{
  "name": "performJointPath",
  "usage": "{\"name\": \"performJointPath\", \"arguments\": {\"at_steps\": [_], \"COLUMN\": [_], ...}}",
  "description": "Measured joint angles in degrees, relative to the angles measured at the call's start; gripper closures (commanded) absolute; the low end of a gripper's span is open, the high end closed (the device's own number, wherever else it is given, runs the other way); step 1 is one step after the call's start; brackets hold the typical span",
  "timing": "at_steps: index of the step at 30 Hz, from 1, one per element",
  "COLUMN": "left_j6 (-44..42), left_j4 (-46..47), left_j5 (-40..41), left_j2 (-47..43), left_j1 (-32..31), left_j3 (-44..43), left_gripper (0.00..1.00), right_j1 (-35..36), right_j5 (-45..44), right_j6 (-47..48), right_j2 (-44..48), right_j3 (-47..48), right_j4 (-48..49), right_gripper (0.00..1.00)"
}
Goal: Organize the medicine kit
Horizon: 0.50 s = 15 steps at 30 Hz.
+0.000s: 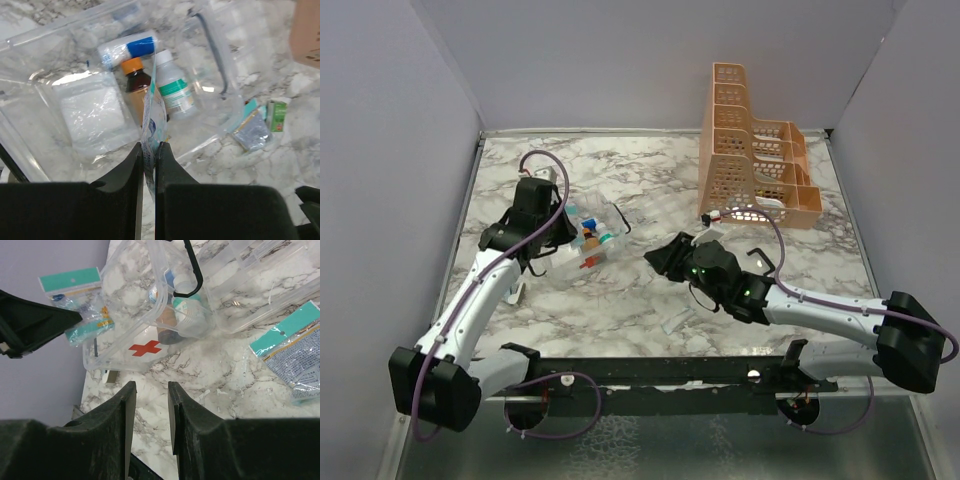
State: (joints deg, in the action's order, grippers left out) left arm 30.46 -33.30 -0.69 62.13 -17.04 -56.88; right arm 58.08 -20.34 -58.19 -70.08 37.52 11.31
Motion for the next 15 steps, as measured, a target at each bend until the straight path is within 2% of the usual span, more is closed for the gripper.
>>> {"name": "performJointPath", "arguments": {"at_steps": [6,11,15], "left_j6": [-2.12,-4.46,-5.18], "left_j4": [-2.67,-2.86,-3.02], "left_j5": [1.2,-1.49,-3.5], "left_j2": [7.3,14.97,18.36], "left_j1": [3.17,5.49,5.75], "left_j3": [0.2,0.15,0.17], "left_gripper": [1.0,1.0,0.96], "right_j1": [0.0,0.0,-0.02], "right_j5": [0.0,-0.02,-0.02], "right_j6": [0.0,0.0,0.0], "right_j2": [0.26,0.85,1.42], "right_j3": [-0.09,-0.09,-0.15], "right_j4": [-1.05,-1.11,-1.16], "right_gripper": [0.67,0.67,0.68]}}
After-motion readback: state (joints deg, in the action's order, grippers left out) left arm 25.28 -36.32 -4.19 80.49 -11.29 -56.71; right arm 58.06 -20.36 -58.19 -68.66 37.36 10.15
